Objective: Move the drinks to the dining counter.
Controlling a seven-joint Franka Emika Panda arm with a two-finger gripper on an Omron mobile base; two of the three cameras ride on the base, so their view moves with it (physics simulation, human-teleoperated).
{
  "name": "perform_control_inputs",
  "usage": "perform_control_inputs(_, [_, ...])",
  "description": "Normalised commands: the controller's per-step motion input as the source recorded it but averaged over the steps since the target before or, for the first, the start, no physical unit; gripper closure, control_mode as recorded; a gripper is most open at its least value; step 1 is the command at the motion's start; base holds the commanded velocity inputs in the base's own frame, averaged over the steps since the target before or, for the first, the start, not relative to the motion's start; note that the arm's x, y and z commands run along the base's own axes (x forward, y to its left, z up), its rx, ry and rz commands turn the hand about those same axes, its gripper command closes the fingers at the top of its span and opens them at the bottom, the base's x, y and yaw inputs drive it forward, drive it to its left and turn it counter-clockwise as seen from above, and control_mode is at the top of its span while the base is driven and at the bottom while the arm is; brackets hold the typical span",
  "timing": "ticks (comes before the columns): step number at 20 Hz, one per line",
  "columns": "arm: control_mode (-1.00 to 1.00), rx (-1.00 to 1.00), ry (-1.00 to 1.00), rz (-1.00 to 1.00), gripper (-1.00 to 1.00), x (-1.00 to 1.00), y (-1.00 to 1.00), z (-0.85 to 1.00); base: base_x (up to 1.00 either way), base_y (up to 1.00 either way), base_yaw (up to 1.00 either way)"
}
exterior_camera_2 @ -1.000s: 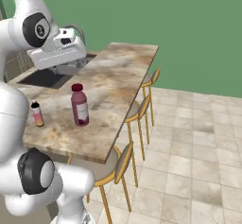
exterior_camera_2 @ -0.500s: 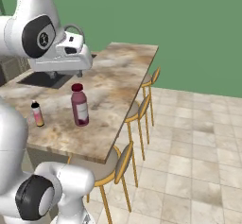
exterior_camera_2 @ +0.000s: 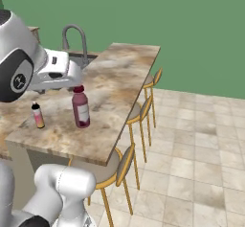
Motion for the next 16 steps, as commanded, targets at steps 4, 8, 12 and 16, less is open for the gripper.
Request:
perform_control_inputs(4, [-1.0,0.01,0.0,0.01,-1.0,-0.19,0.3,-0.09,0.0,0.0,0.0])
perform_control_inputs(8, [-1.0,0.0,0.0,0.0,-1.0,-0.24,0.32,0.09,0.0,0.0,0.0])
perform_control_inputs(12, [-1.0,0.0,-0.03,0.0,-1.0,-0.33,0.39,0.03,0.0,0.0,0.0])
perform_control_inputs(16, [-1.0,0.0,-0.05,0.0,-1.0,-0.39,0.43,0.0,0.0,0.0,0.0])
